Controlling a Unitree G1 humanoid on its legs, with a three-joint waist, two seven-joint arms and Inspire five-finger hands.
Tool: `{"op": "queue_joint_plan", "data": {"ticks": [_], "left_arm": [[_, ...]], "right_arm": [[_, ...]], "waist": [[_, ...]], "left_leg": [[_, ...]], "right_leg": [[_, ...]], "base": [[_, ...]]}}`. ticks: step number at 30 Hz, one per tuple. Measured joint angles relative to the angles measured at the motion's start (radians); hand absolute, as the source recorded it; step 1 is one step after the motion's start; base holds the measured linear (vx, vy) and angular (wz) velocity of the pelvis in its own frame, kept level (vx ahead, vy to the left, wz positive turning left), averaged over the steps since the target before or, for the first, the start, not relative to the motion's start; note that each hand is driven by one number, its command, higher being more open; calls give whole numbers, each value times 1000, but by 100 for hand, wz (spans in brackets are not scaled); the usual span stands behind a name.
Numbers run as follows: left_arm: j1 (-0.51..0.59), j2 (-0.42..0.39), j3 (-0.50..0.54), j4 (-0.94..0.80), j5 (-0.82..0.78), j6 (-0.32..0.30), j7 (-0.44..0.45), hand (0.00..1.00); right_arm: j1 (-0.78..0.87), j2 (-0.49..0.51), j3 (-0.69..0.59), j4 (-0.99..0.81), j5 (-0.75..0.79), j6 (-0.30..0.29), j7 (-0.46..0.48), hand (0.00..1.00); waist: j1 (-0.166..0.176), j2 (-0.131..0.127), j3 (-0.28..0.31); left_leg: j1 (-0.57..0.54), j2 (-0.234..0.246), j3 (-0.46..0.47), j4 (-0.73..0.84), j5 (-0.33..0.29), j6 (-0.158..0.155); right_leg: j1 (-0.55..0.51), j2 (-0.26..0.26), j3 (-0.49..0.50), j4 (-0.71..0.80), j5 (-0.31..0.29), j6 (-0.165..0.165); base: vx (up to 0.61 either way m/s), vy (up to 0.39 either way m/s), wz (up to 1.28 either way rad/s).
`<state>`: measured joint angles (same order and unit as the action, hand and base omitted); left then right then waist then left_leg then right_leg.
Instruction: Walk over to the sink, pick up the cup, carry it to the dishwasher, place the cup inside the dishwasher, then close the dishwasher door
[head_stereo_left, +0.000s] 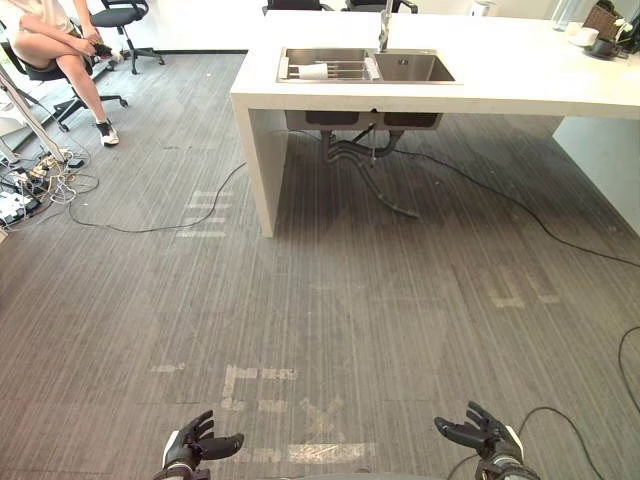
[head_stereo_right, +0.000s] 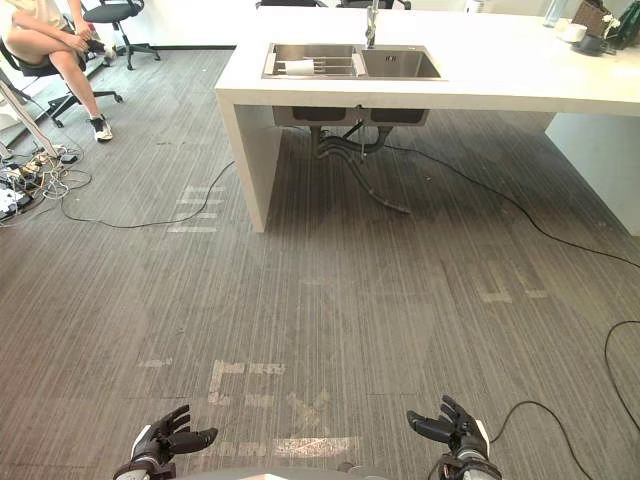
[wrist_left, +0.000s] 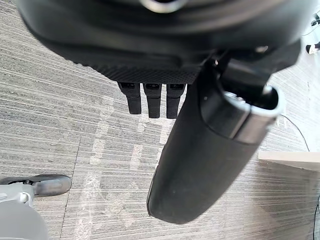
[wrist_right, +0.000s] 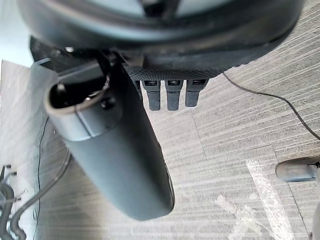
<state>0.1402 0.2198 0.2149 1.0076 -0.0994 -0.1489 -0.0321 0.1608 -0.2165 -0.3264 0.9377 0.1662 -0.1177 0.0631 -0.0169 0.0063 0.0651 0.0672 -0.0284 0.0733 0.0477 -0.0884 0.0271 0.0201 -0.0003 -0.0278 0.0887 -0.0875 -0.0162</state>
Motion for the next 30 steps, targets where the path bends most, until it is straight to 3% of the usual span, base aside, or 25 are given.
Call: {"op": "queue_joint_plan", "data": {"ticks": [20, 30], "left_arm": [[-2, -7, 34, 5, -1, 0, 2, 90], [-6, -20, 33, 3, -37, 0, 27, 90]], "right_arm": [[-39, -8, -23, 57, 0, 1, -21, 90], [-75, -8, -23, 55, 1, 1, -36, 90]], "waist": [[-1, 15, 3], [2, 20, 9]], "left_leg": [[2, 2, 3, -2, 0, 0], [-42, 2, 21, 8, -14, 1]], "right_leg": [[1, 3, 2, -1, 0, 0], [-46, 4, 19, 3, -1, 2]], "base": [[0, 0, 0], [18, 9, -6]]}}
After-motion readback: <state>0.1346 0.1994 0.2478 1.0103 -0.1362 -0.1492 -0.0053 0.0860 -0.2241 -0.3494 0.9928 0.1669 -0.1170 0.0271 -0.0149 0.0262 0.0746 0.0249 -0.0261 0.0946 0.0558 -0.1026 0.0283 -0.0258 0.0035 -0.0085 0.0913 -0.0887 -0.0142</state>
